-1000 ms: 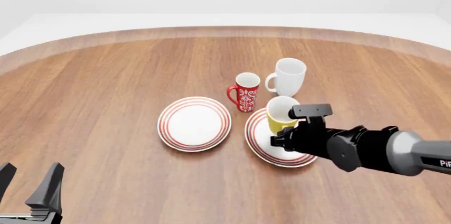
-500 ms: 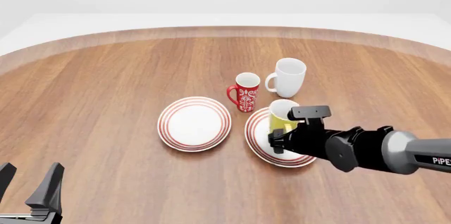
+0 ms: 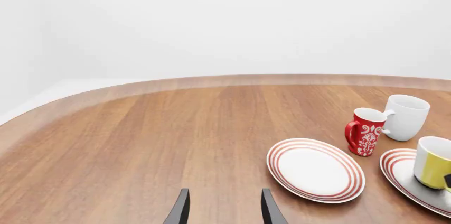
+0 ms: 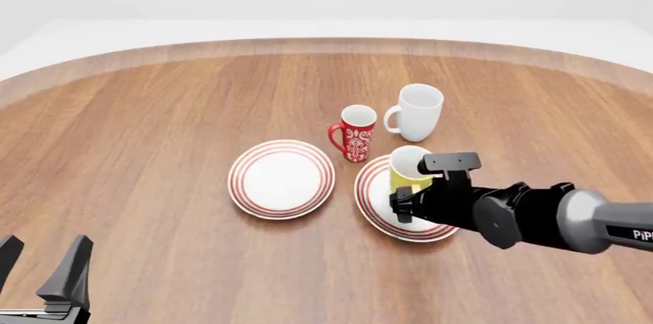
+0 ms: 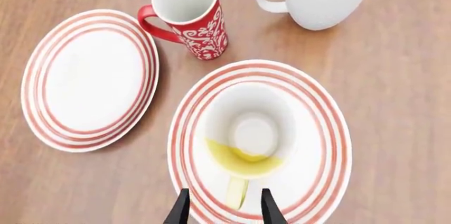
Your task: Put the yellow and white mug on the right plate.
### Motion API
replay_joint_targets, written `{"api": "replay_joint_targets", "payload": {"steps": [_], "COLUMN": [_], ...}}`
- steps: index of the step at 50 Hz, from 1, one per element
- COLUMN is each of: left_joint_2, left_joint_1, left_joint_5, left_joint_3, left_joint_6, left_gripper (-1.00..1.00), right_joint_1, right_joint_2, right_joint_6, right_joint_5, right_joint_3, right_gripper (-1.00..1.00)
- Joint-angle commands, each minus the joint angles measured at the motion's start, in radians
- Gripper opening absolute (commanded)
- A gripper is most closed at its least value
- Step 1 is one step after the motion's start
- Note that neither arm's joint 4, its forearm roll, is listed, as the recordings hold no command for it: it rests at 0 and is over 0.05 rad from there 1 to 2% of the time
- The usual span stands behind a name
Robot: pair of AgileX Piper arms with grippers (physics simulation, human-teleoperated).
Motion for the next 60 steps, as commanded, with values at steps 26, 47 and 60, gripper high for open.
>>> {"api": "replay_joint_targets", "payload": {"steps": [26, 47, 60], "left_joint_2": [0.0, 0.0, 0.0], "left_joint_1": [0.0, 0.0, 0.0], "left_joint_5": [0.0, 0.0, 0.0], "left_joint_3": [0.0, 0.0, 0.0], "left_joint_6": [0.0, 0.0, 0.0], "left_gripper": [1.0, 1.0, 1.0], "right_joint_1": [-0.016, -0.037, -0.047], "right_joint_2": [-0.135, -0.285, -0.4], "right_joint_6": [-0.025, -0.047, -0.07], "right_joint_5": [0.091, 0.188, 0.297], "right_joint_3": [0.038, 0.042, 0.004], "right_gripper": [1.0, 1.0, 1.0]}}
